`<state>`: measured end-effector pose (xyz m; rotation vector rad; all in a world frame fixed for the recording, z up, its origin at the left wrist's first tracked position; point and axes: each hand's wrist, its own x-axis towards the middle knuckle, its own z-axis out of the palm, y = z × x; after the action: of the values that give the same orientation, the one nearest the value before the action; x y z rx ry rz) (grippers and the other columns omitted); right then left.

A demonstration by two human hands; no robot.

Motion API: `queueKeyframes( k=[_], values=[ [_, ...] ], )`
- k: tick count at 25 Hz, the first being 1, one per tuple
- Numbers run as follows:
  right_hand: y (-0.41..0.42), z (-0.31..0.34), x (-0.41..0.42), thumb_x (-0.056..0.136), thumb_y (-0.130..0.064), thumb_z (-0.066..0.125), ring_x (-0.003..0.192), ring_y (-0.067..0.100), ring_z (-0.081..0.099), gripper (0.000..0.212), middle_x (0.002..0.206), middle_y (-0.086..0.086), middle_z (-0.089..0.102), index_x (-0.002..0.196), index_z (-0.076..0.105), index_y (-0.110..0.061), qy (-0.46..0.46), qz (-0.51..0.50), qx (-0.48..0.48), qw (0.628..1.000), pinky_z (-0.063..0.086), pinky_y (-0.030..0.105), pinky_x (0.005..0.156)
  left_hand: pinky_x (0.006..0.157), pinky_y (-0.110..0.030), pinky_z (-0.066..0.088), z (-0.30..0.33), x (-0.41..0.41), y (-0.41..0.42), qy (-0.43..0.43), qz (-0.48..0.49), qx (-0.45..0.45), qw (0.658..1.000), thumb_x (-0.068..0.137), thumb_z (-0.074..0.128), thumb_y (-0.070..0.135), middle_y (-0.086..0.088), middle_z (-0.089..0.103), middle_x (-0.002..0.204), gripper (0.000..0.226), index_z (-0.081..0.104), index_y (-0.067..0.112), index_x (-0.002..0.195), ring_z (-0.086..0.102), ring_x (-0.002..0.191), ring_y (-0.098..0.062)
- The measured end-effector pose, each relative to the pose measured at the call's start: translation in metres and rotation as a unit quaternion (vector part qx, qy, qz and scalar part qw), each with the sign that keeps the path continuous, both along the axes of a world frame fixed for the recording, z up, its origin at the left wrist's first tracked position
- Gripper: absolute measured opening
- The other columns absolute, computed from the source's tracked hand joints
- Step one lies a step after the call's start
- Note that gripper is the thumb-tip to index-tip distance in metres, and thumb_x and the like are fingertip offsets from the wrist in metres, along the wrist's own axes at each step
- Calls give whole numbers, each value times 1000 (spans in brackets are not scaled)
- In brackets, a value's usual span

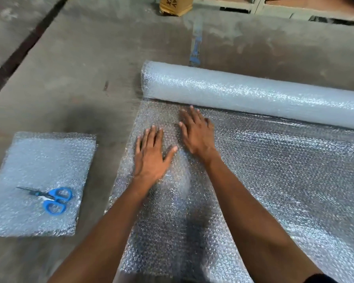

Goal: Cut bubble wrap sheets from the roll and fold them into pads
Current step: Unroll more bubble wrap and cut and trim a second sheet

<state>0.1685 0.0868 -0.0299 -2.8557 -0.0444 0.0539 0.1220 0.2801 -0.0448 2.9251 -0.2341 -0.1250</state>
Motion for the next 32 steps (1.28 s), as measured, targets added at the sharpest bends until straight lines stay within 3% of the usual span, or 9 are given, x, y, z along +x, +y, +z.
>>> queueKeyframes(
  k=[2, 5, 9, 13, 16, 21, 26, 32],
  values=[
    [-46, 0, -44, 111, -64, 12, 164, 24, 1, 67, 179, 2, -1, 170, 8, -33, 7, -51, 8, 999, 4, 53, 131, 131, -55, 0, 0, -7, 6, 15, -21, 26, 999, 96, 3, 86, -7, -13, 175, 95, -4, 24, 168, -12, 162, -27],
    [-83, -2, -88, 111, -66, 16, 165, 23, -7, 72, 178, 2, -9, 171, -2, -31, 15, -5, 4, 1000, 2, 49, 131, 131, -55, 2, 8, -4, 5, 14, -23, 70, 997, 98, 6, 82, -10, -14, 174, 92, -4, 21, 167, -11, 161, -28],
    [-93, -7, -103, 110, -68, 14, 164, 22, -6, 73, 178, 2, -7, 171, 1, -30, 41, -3, 8, 999, 2, 50, 133, 131, -51, -4, 19, -25, -56, 5, -43, 39, 998, 102, 27, 71, -11, -13, 174, 89, -2, 19, 168, -10, 162, -29],
    [-118, -4, -145, 111, -64, 13, 165, 22, 1, 69, 179, 1, 3, 171, 10, -30, 28, -38, 7, 999, 5, 46, 132, 131, -51, -3, 14, -67, -102, 39, -45, 9, 998, 104, 20, 72, -9, -4, 176, 84, 3, 21, 169, -3, 163, -28],
    [-161, -2, -201, 112, -60, 21, 165, 22, 10, 65, 178, 0, 13, 170, 20, -32, 2, -70, -10, 997, 14, 47, 131, 131, -52, -4, 11, -109, -118, 67, -14, -2, 998, 106, 17, 68, -8, -11, 175, 83, 0, 16, 169, -8, 163, -28],
    [-223, 7, -265, 111, -66, 13, 165, 19, -5, 68, 179, -3, -2, 171, 1, -35, 42, -68, -18, 997, 1, 45, 133, 131, -56, 6, 9, -175, -178, 38, -43, -7, 998, 107, 19, 62, -6, -10, 175, 77, 0, 17, 168, -8, 162, -27],
    [-280, 10, -306, 102, -71, -8, 165, 22, 2, 83, 179, 2, 4, 171, 5, -28, 34, -84, -15, 996, 9, 48, 133, 131, -55, 1, 21, -221, -282, 52, -82, -12, 995, 106, 26, 65, -6, -6, 177, 80, 4, 21, 169, -6, 163, -25],
    [-366, 4, -362, 106, -70, 0, 165, 22, -1, 77, 179, 0, 0, 171, 5, -30, 30, -90, -12, 995, 9, 49, 133, 129, -56, -5, 7, -248, -327, 43, -49, 13, 998, 100, 9, 81, -2, -12, 176, 88, 3, 26, 168, -9, 162, -25]
  ],
)
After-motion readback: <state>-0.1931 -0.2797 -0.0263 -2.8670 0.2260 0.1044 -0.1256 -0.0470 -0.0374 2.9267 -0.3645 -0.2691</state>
